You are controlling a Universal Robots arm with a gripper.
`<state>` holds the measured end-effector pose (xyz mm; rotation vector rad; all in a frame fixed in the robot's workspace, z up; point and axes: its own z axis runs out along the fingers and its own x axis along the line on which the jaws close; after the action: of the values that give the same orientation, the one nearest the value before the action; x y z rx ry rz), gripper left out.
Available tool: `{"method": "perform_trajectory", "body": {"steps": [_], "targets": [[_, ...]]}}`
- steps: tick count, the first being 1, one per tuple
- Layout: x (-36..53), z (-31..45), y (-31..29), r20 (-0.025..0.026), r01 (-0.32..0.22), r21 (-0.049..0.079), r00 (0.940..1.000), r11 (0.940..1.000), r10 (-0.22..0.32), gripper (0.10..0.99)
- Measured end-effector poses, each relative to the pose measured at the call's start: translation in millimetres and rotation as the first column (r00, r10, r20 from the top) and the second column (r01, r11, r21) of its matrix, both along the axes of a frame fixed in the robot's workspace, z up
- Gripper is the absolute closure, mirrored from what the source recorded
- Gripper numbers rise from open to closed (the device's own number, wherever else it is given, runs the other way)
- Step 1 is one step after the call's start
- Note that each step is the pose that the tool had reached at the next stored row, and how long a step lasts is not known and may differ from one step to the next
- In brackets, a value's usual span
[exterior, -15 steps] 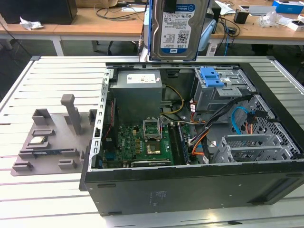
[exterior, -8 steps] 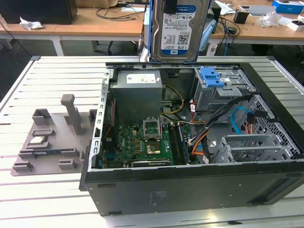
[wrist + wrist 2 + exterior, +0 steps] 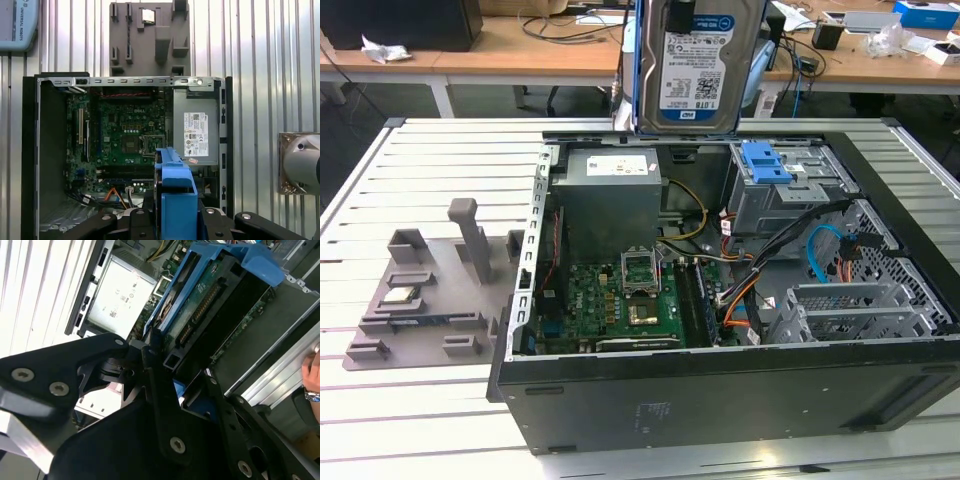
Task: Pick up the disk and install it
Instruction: 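Pick up the disk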
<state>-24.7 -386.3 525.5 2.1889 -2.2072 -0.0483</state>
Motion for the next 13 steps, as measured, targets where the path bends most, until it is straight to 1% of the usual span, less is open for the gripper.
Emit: {"method": "perform_trajectory", "body": {"steps": [5,6,7,13], "targets": [[0.0,-0.3,-6.8,0.0,0.0,-0.002,1.0,1.0,0.0,0.718],[0.0,-0.5,-9.9,0.0,0.0,-0.003,1.0,1.0,0.0,0.718],[0.0,-0.6,-11.6,0.0,0.0,-0.004,1.0,1.0,0.0,0.718],[0.0,-0.9,-17.8,0.0001,0.0,-0.006,1.0,1.0,0.0,0.718]]}}
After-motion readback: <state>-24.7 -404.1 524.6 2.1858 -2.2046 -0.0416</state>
